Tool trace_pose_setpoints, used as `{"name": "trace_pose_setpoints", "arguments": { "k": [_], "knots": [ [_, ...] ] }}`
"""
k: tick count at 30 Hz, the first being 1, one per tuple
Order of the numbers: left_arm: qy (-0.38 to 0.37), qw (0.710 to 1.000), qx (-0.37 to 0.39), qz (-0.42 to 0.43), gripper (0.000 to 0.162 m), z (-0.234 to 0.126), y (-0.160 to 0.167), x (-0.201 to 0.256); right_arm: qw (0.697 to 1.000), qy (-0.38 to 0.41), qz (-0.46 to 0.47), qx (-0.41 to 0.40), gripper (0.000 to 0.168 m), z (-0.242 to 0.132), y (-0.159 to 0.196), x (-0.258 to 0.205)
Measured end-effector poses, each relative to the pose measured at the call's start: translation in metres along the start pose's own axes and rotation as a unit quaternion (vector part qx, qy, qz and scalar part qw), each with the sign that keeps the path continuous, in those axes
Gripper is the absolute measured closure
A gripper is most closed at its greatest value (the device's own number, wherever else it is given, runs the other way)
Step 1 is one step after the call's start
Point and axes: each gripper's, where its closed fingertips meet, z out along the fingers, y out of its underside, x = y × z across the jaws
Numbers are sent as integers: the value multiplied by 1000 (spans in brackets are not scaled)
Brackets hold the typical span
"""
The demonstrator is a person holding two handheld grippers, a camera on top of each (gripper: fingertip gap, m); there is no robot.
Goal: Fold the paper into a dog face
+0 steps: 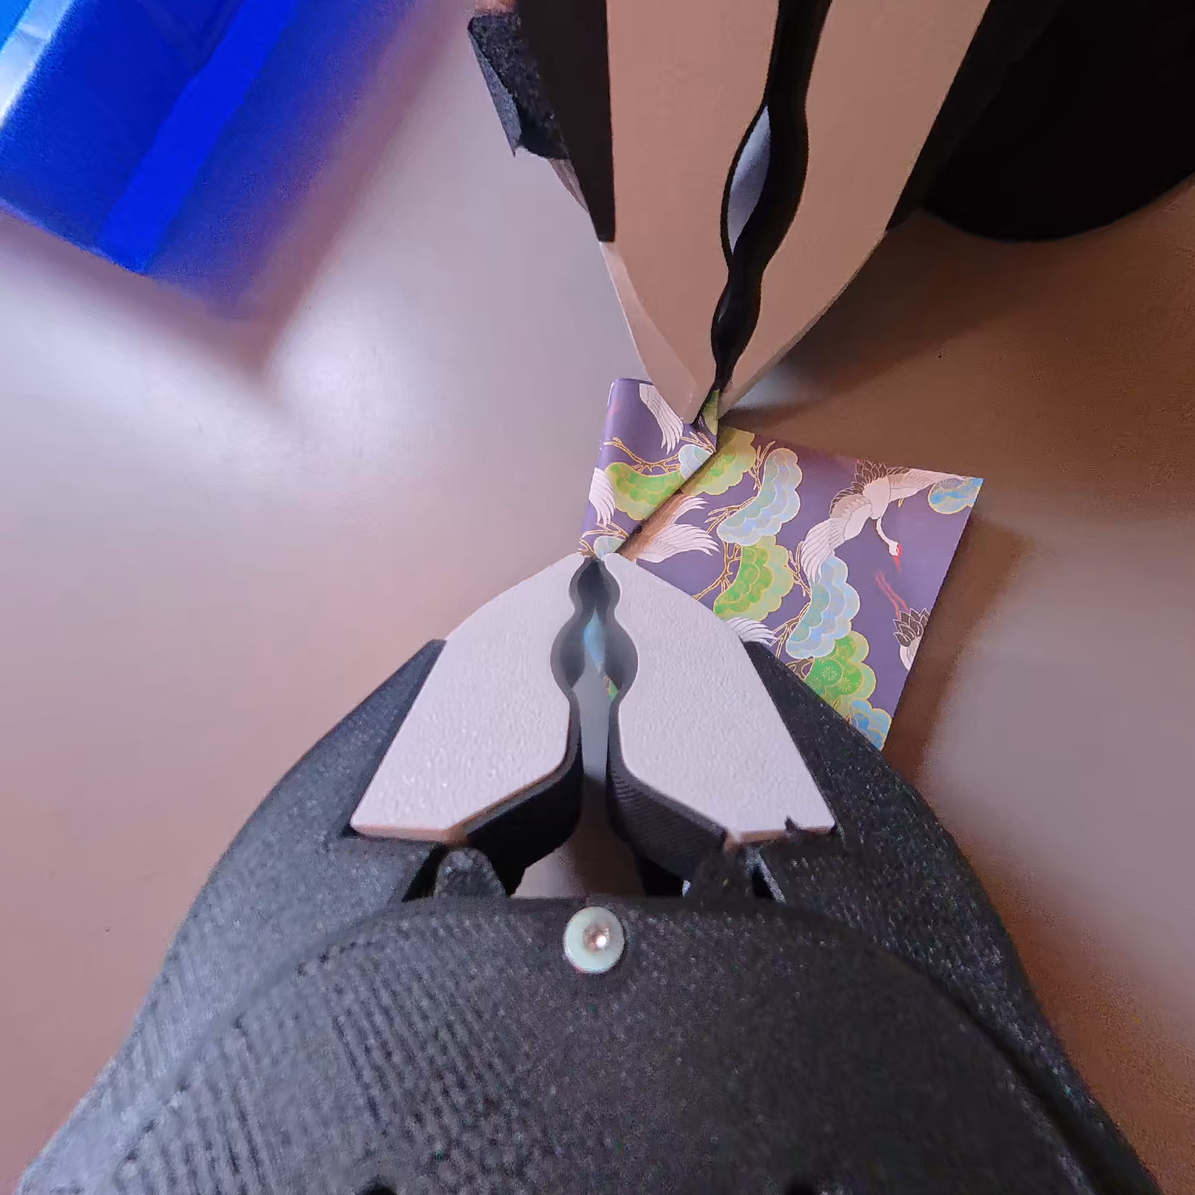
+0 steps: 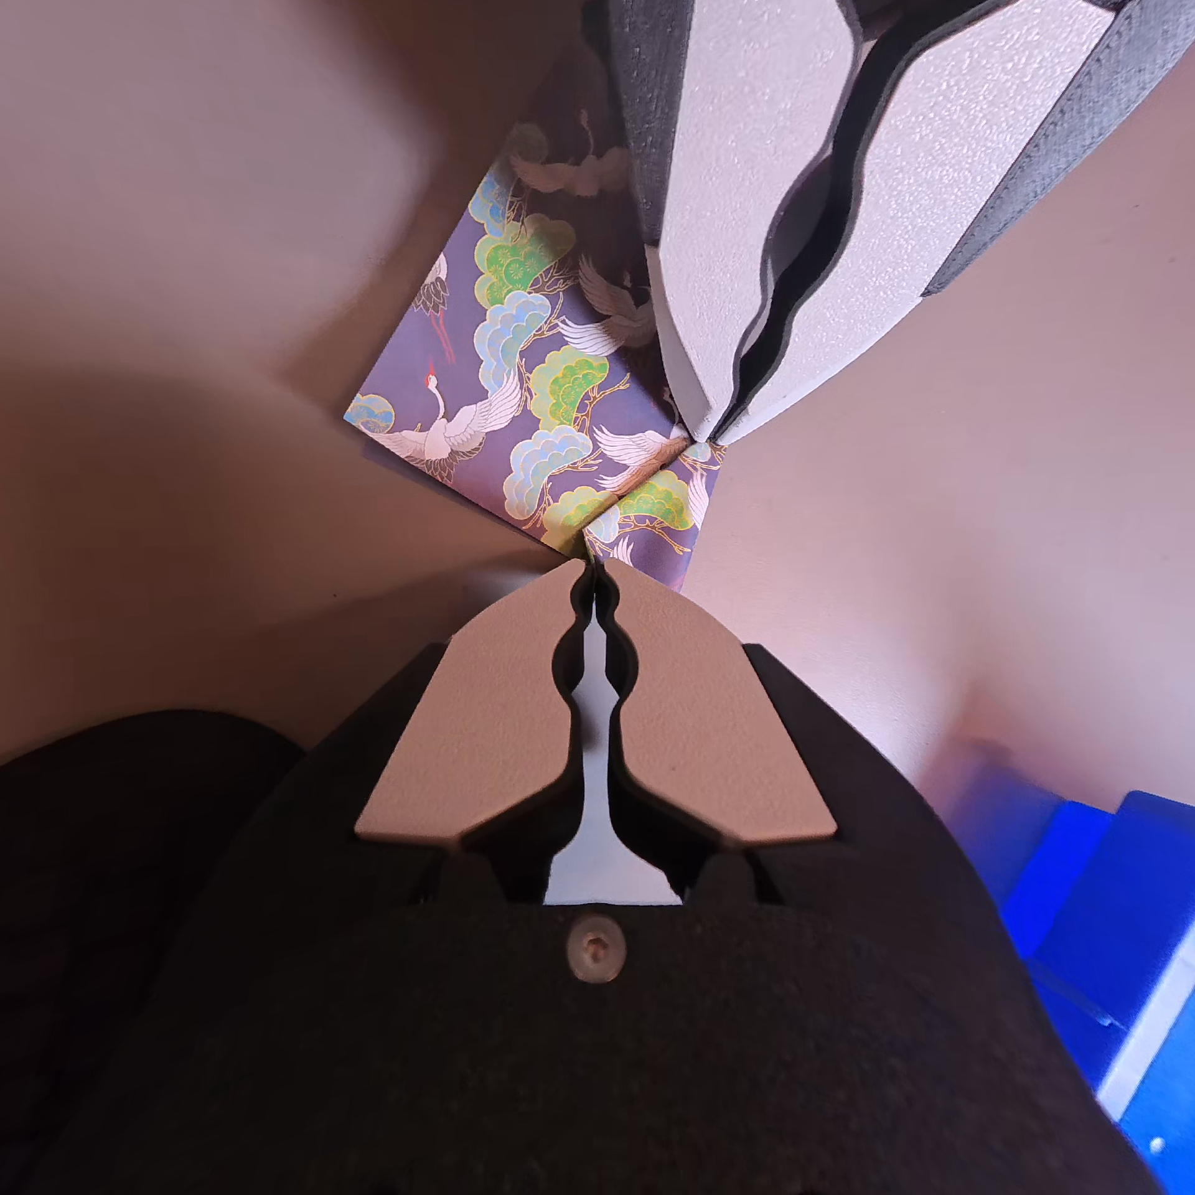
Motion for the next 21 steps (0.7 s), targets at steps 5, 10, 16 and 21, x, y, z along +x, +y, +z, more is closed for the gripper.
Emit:
{"name": "trace_pose_setpoints", "arguments": {
  "k": [5,10,16,21],
  "knots": [
    [20,999,-2,-26,162,0,0,0,1000,-11,13,6,167,-1,2,-1],
    [27,999,-3,-38,162,0,0,0,998,-53,43,-3,161,-10,12,-11],
    [27,999,-4,-31,162,0,0,1,978,-82,126,148,157,-47,-26,5],
    [26,999,2,-31,162,0,0,1,979,-24,161,120,168,-16,-22,42]
  ]
}}
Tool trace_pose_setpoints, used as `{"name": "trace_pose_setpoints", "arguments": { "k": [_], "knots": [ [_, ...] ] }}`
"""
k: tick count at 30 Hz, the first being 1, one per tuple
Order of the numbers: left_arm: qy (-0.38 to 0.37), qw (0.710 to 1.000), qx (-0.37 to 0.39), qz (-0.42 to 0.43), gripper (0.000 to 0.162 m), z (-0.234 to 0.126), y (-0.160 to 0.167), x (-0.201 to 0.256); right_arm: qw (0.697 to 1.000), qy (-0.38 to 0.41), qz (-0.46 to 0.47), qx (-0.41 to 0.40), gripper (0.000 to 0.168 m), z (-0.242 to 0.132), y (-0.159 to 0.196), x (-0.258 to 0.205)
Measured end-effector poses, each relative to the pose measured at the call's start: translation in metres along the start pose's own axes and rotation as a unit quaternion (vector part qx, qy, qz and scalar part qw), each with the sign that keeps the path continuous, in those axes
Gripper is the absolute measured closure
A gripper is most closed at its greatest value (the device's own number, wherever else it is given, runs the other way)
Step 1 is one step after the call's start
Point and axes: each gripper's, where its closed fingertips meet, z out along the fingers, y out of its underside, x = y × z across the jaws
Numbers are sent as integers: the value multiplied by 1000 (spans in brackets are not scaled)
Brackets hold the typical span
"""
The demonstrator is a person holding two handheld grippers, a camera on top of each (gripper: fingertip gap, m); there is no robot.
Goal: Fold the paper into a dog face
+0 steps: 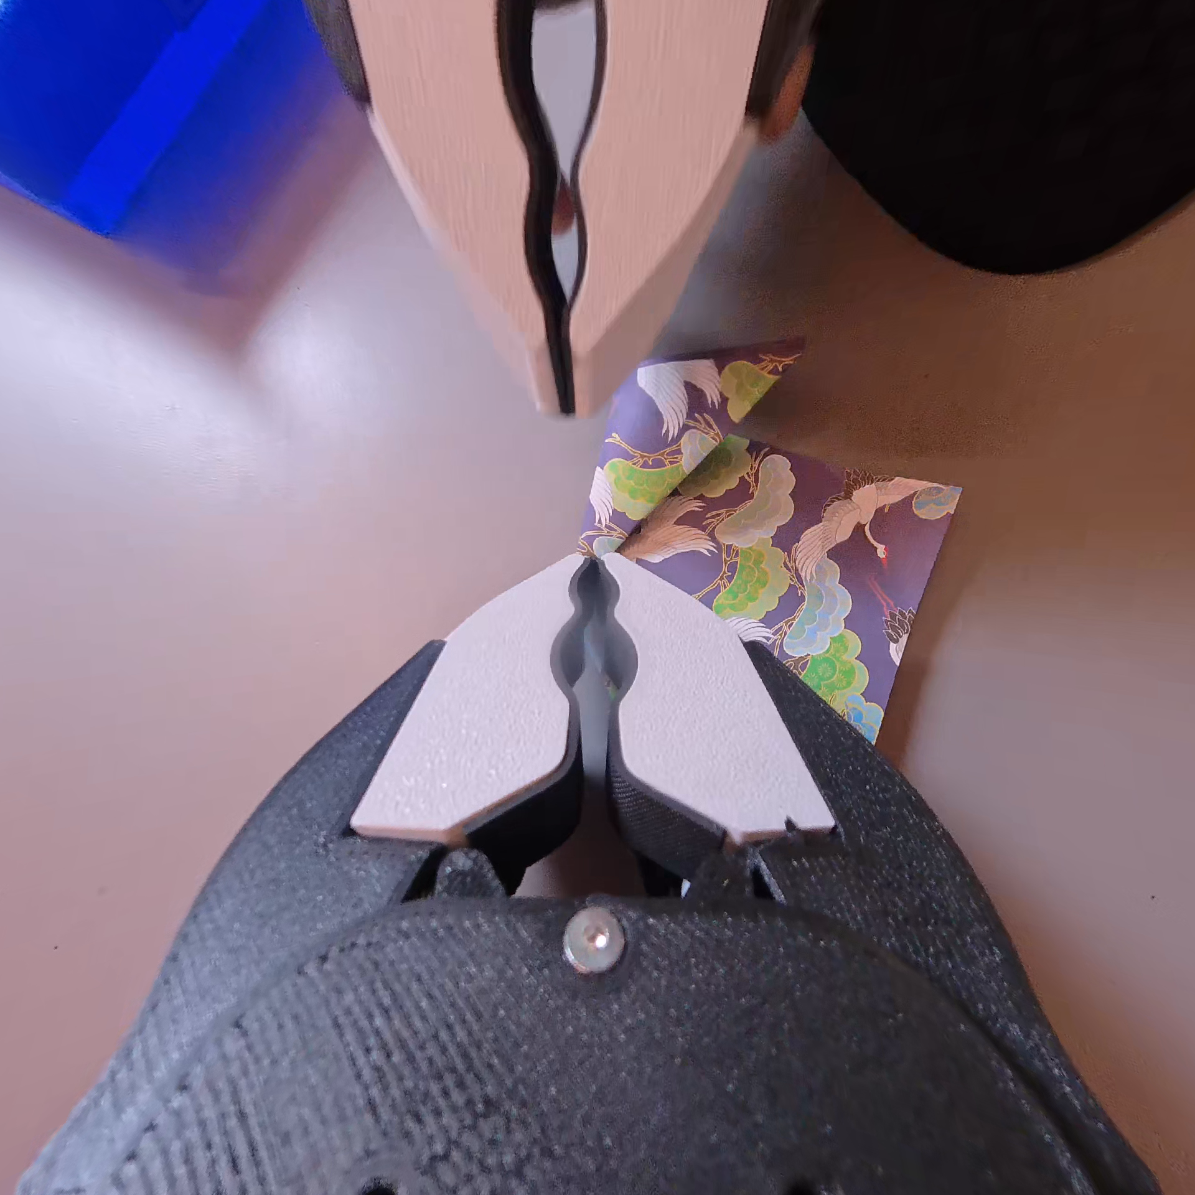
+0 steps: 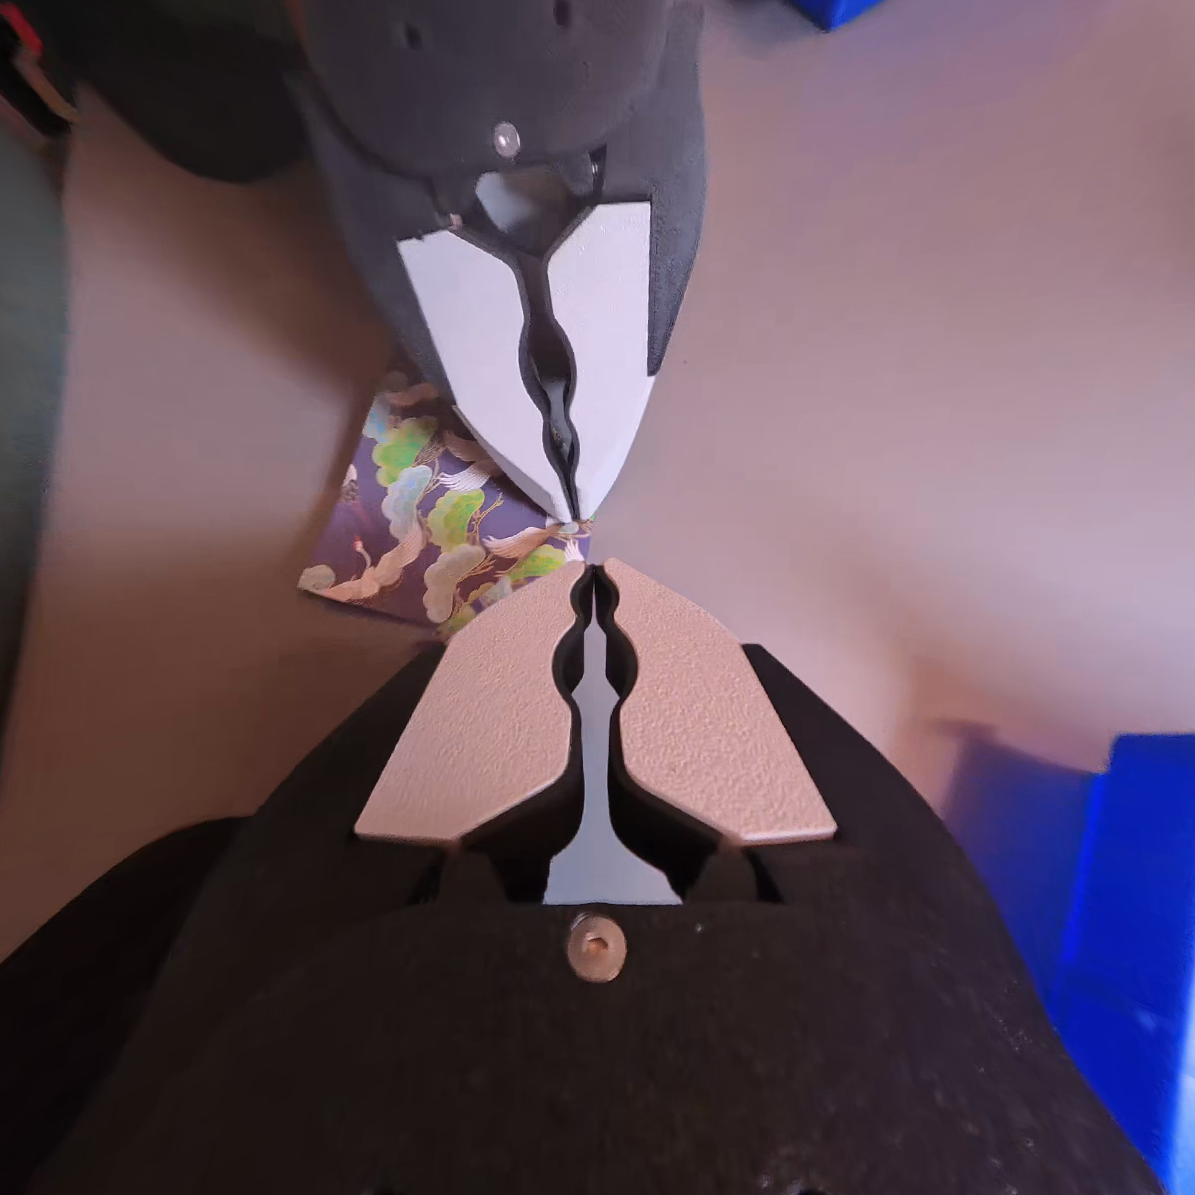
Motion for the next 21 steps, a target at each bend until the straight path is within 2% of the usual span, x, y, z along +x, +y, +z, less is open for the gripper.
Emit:
{"name": "trace_pose_setpoints", "arguments": {
  "k": [5,10,21],
  "knots": [
    [1,1000,6,-2,162,0,0,0,998,0,-29,-62,168,32,11,-3],
    [1,1000,8,0,162,0,0,0,995,3,-25,-95,168,34,13,-3],
    [-11,999,37,-17,162,0,-5,-5,996,-10,-2,-93,168,34,13,-3]
  ]
}}
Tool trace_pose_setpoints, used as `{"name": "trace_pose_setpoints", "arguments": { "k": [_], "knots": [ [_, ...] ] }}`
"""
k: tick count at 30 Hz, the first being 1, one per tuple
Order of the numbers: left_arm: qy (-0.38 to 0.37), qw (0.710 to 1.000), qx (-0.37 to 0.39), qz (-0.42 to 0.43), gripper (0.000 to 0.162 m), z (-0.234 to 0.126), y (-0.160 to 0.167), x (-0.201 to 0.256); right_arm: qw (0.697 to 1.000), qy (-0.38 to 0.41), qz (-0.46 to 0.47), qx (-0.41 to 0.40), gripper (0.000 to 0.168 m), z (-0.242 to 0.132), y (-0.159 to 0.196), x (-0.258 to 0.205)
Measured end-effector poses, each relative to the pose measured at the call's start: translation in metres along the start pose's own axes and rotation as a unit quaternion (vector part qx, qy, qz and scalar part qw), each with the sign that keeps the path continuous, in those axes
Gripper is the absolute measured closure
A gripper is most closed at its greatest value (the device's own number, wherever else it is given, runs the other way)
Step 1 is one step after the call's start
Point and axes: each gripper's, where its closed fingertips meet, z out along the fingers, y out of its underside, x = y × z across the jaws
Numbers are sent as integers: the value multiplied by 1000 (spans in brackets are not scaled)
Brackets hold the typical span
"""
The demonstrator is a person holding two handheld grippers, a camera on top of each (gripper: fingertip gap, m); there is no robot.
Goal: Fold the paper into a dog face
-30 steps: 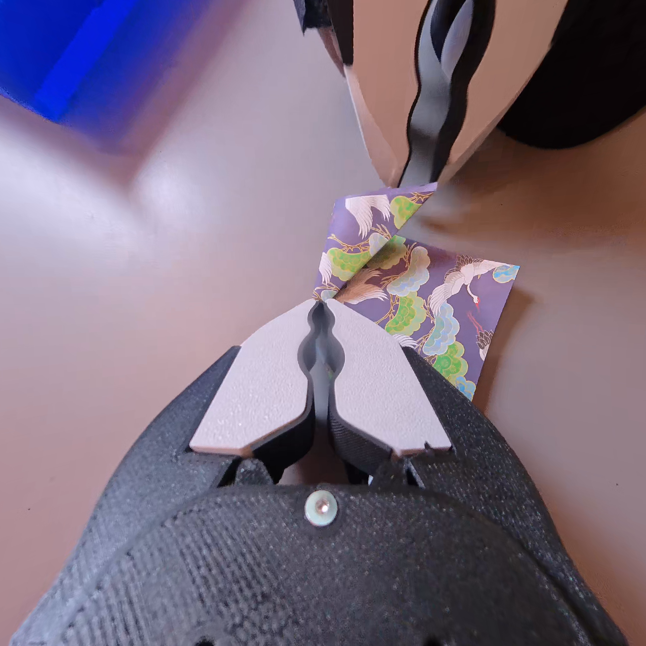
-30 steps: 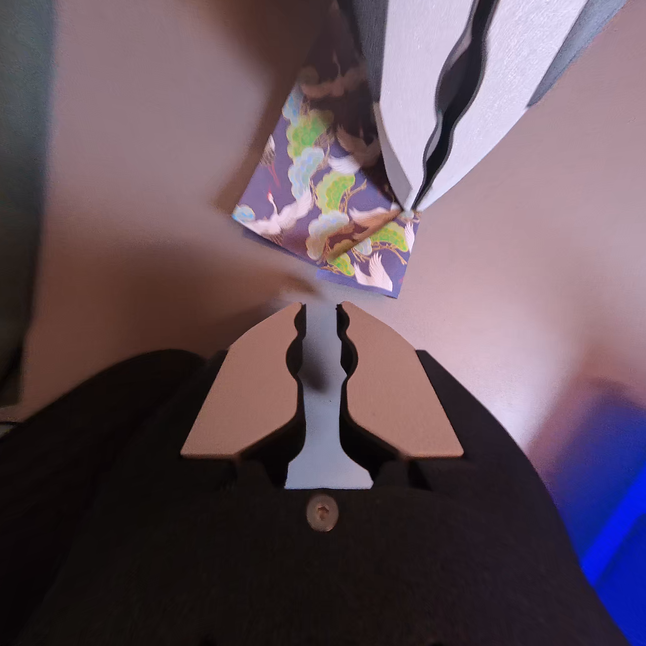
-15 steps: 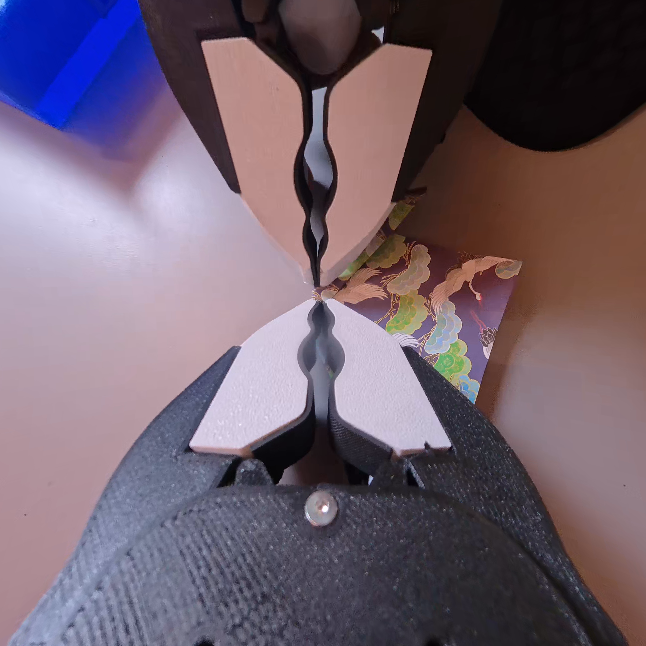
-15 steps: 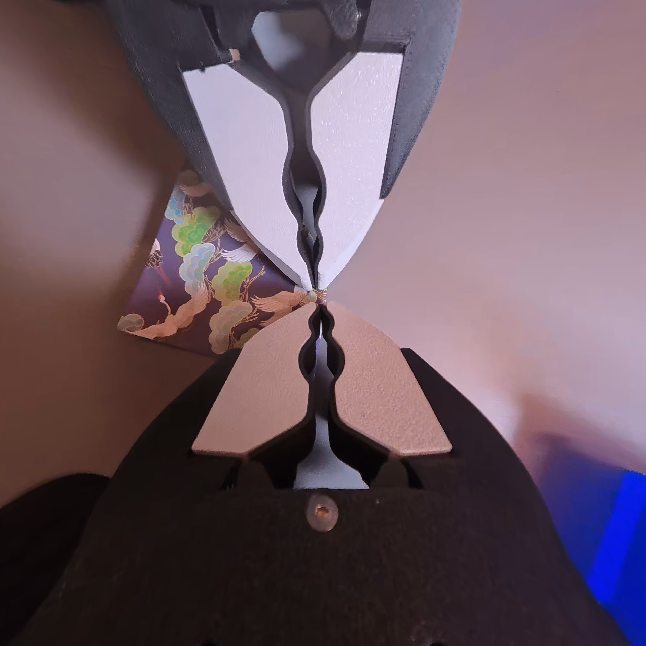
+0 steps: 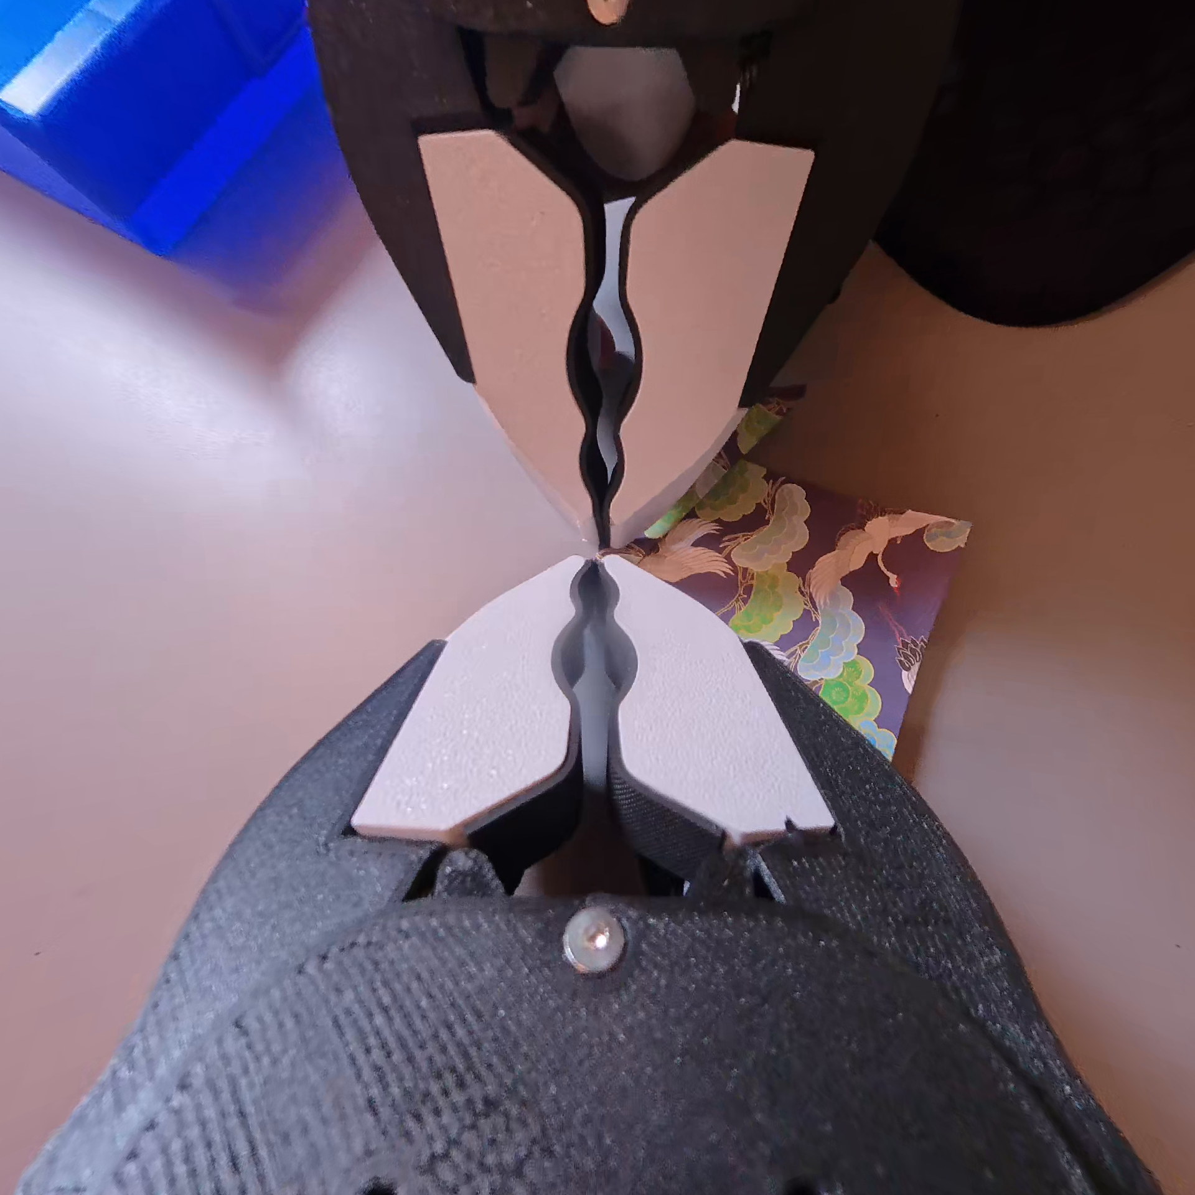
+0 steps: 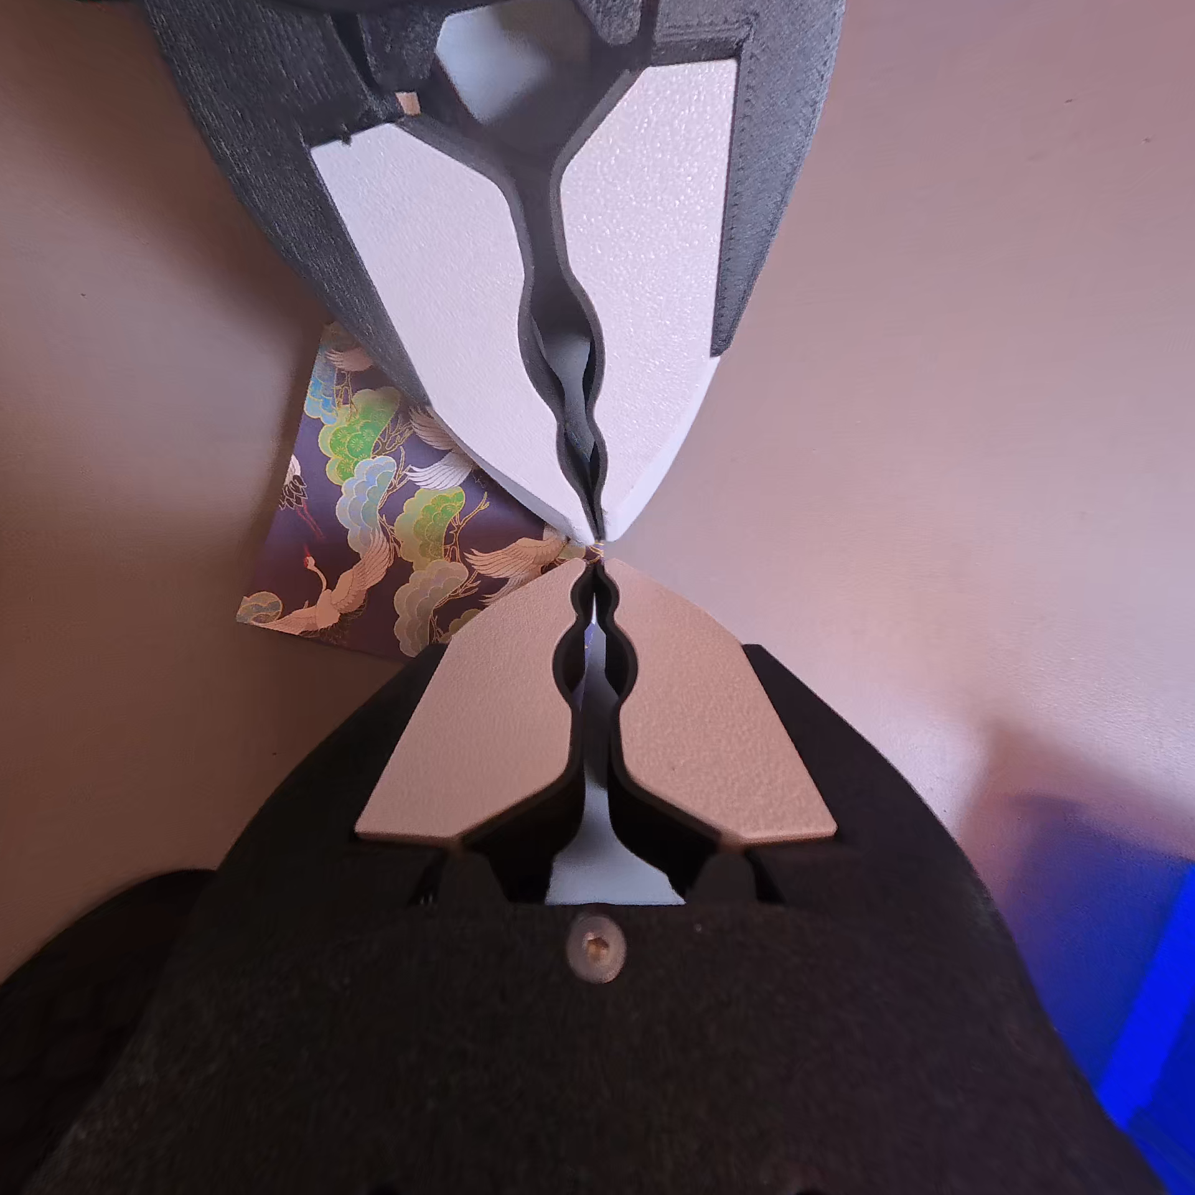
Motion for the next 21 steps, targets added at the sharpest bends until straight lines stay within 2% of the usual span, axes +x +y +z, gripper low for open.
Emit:
{"name": "trace_pose_setpoints", "arguments": {
  "k": [12,21],
  "knots": [
    [-34,996,-42,70,162,2,2,-3,999,-24,31,-5,168,0,0,0],
    [-33,997,-37,56,161,2,3,-3,998,-31,60,-13,168,-6,10,1]
  ]
}}
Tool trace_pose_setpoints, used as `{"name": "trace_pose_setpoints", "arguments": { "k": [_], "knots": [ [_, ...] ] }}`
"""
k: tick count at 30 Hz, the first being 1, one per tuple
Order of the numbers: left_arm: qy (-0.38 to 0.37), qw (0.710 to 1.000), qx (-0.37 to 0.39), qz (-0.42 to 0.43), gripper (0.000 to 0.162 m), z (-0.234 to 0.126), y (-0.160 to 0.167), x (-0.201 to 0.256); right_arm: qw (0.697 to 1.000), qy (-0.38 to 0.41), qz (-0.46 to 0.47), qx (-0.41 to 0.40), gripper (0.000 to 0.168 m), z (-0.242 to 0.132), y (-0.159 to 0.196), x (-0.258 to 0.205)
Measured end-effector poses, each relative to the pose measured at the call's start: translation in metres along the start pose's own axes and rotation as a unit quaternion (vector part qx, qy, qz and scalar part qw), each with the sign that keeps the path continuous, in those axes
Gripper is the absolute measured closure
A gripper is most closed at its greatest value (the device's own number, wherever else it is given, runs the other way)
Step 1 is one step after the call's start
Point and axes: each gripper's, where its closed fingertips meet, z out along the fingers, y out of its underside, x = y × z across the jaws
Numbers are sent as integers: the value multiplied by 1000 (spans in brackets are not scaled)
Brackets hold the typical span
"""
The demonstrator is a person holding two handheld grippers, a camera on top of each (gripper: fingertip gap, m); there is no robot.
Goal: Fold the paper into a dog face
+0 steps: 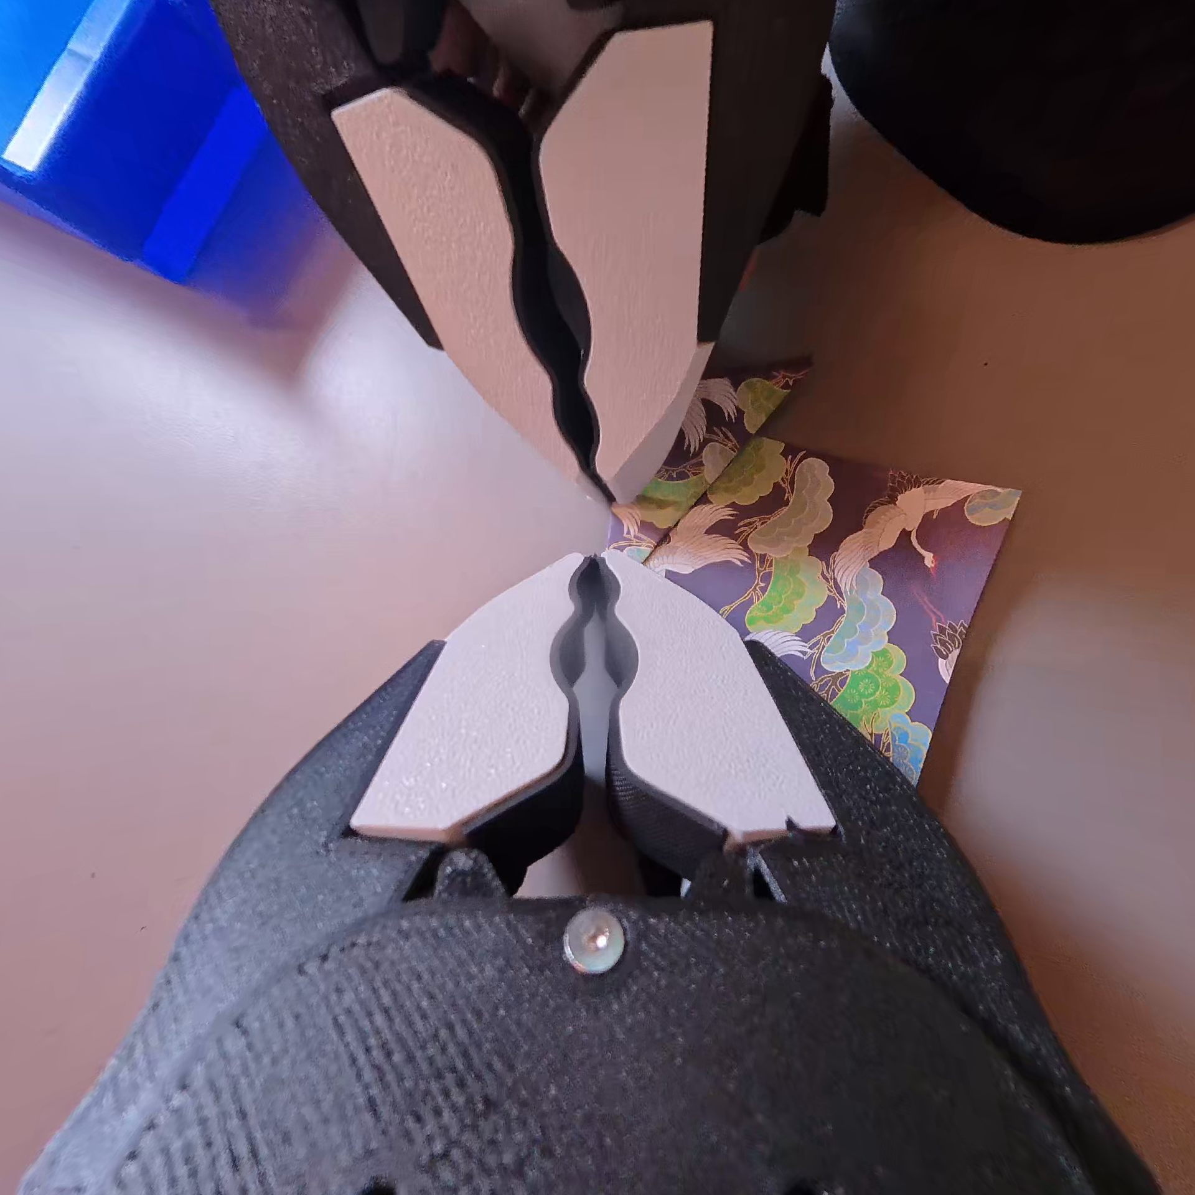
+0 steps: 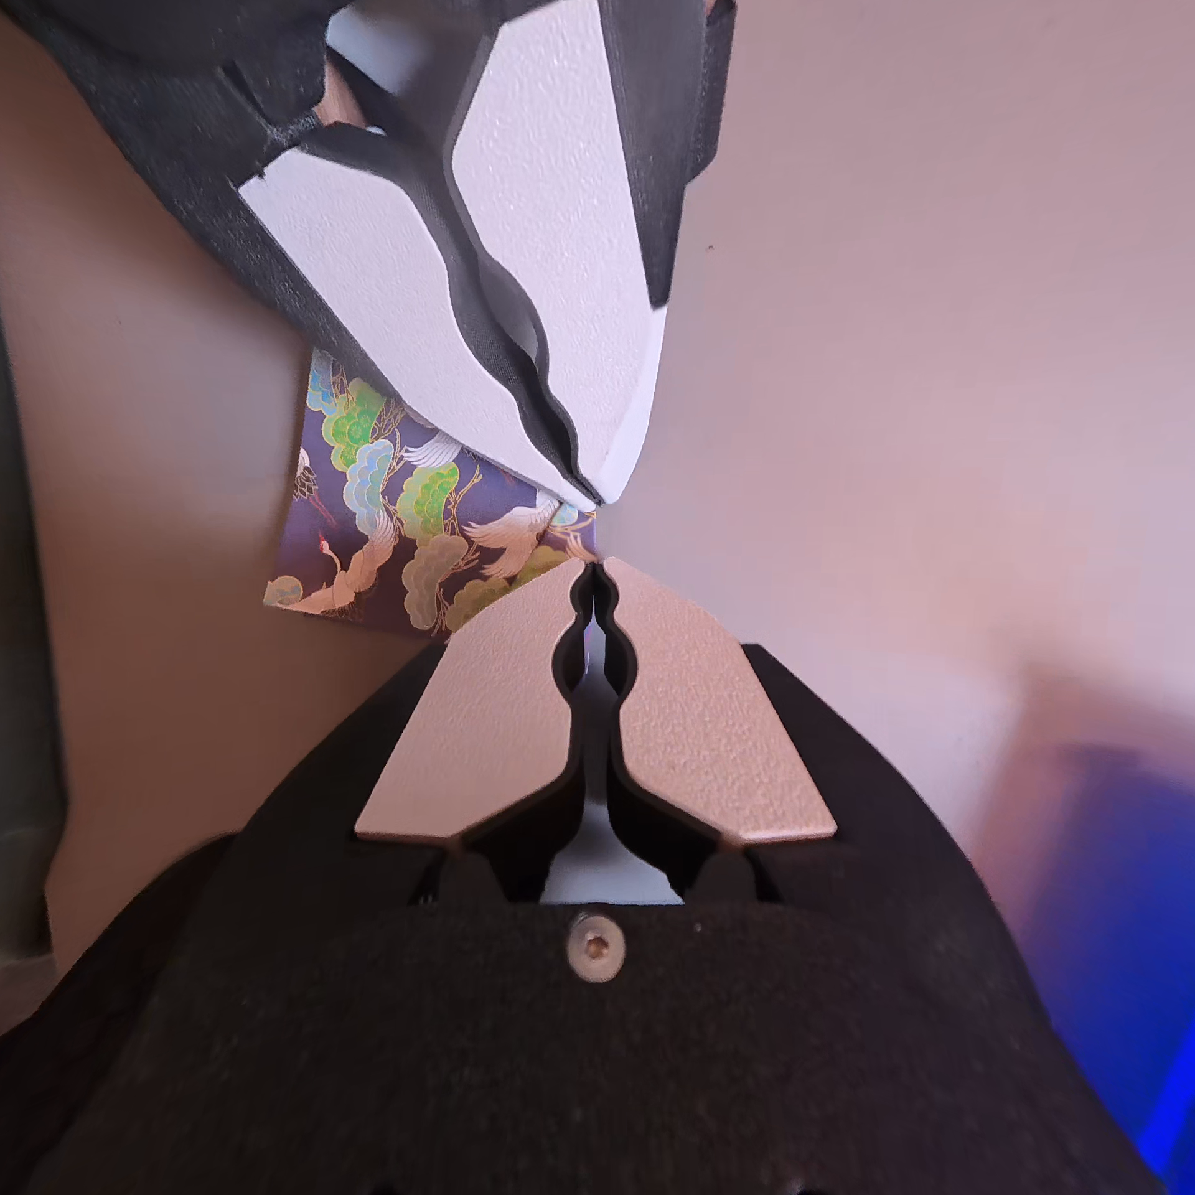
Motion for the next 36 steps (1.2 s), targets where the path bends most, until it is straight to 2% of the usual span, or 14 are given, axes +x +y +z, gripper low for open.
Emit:
{"name": "trace_pose_setpoints", "arguments": {
  "k": [15,27,31,36],
  "knots": [
    [-3,1000,0,-1,161,0,0,0,998,42,-36,6,168,-7,11,0],
    [0,1000,2,-6,161,-2,2,-1,998,50,-19,11,168,-20,30,3],
    [1,1000,6,-7,162,-2,2,-1,997,75,-29,10,168,-22,30,8],
    [-3,1000,6,-4,162,-2,2,-1,995,48,-1,85,168,-26,2,2]
  ]
}}
